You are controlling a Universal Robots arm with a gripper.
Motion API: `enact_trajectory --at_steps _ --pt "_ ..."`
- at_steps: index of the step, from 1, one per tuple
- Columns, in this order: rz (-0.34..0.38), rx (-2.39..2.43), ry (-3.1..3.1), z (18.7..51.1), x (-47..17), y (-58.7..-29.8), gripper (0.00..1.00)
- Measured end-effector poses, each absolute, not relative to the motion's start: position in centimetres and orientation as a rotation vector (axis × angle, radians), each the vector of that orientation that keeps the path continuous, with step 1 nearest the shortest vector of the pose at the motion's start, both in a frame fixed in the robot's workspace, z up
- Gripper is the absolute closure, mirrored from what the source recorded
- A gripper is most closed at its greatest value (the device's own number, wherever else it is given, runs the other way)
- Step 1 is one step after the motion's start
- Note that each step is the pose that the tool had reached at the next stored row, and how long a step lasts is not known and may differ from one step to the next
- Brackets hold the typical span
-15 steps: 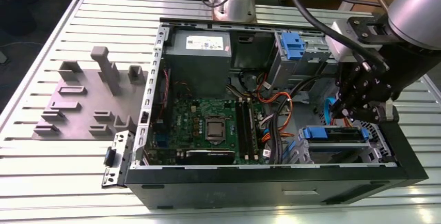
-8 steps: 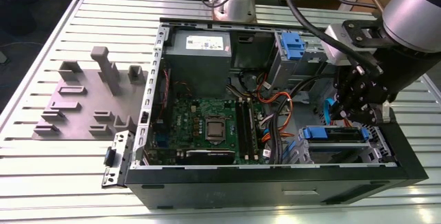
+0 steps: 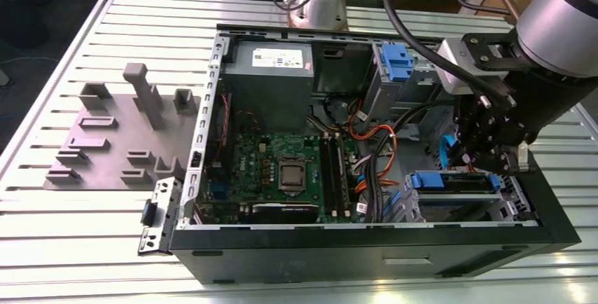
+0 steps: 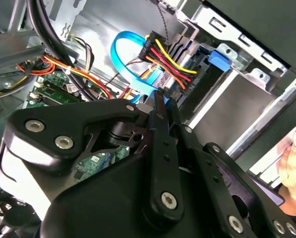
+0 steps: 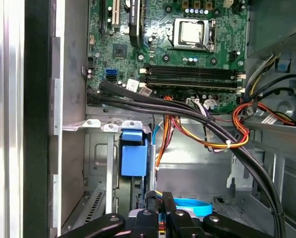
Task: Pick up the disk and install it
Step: 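Insert the second disk wire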
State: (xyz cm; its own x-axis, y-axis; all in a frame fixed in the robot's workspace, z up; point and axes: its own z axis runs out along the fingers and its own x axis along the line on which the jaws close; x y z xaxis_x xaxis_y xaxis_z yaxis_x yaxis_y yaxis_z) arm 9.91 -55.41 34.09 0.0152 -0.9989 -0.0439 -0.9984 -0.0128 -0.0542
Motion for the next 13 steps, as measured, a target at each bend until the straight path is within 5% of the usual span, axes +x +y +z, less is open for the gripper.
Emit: enact_trajectory --at_steps 13 --pt "-0.027 -2.18 2.149 34.0 9.7 -56.6 0.84"
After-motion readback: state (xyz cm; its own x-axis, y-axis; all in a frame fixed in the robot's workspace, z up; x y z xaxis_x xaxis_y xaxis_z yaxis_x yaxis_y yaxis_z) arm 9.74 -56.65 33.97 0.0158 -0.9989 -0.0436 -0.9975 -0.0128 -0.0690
